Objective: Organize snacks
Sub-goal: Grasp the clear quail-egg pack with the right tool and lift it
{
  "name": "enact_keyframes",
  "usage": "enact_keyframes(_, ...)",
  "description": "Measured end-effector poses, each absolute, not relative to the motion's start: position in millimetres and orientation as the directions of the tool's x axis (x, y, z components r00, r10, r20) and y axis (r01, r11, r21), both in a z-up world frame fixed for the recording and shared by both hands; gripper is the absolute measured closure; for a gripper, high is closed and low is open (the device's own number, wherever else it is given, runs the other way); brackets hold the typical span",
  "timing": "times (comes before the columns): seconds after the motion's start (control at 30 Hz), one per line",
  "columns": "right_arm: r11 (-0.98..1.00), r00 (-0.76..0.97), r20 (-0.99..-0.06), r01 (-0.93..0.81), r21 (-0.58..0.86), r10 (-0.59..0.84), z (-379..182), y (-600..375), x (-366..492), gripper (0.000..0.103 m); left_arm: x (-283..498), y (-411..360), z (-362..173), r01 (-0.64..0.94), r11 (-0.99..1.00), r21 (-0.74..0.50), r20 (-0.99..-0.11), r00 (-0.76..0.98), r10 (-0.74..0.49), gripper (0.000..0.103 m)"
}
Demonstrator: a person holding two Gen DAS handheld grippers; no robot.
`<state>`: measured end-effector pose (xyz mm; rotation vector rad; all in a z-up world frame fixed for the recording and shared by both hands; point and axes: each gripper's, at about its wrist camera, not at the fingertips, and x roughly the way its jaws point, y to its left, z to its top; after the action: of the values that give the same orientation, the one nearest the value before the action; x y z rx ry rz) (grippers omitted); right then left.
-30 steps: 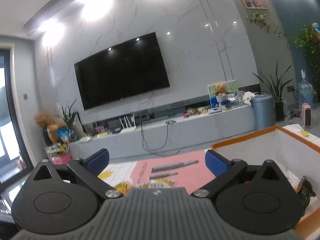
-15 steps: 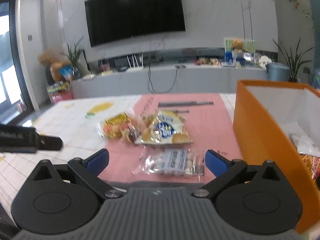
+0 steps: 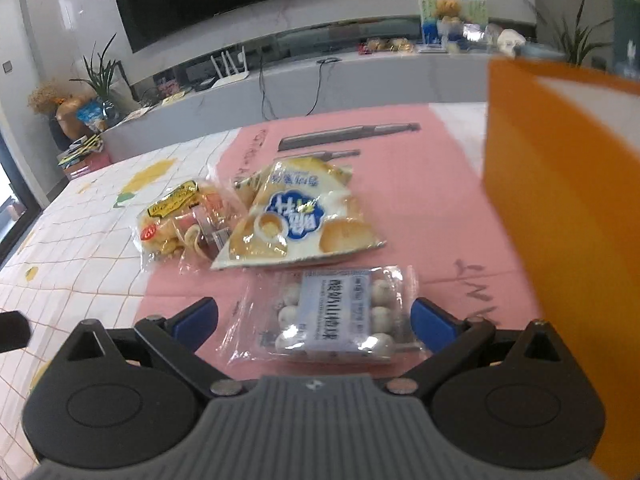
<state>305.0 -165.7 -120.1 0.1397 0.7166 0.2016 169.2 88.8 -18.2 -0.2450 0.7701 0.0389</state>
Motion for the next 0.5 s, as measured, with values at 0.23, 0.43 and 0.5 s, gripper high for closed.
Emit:
enact_keyframes(0.23, 0.984, 0.754, -0.635, -0.168, 0.056, 0.165, -127, -145, 308, 0.003, 171, 89, -22, -0.108, 0.962, -0.25, -0.713, 0.693, -0.108, 0.015)
enact_keyframes(0.43, 0.973, 0.767, -0.623, -0.228, -0.038, 0.156, -133, -131, 302, 0.003, 171, 86, -23, -0.104, 0.961, -0.257, -0.718, 0.686, -0.118, 0.015)
enact_keyframes(0.5, 0.972, 0.77, -0.619, -0.233, -0.044, 0.156, -134, -131, 301, 0.003, 171, 86, -23, -0.105, 0.962, -0.253, -0.718, 0.687, -0.114, 0.015)
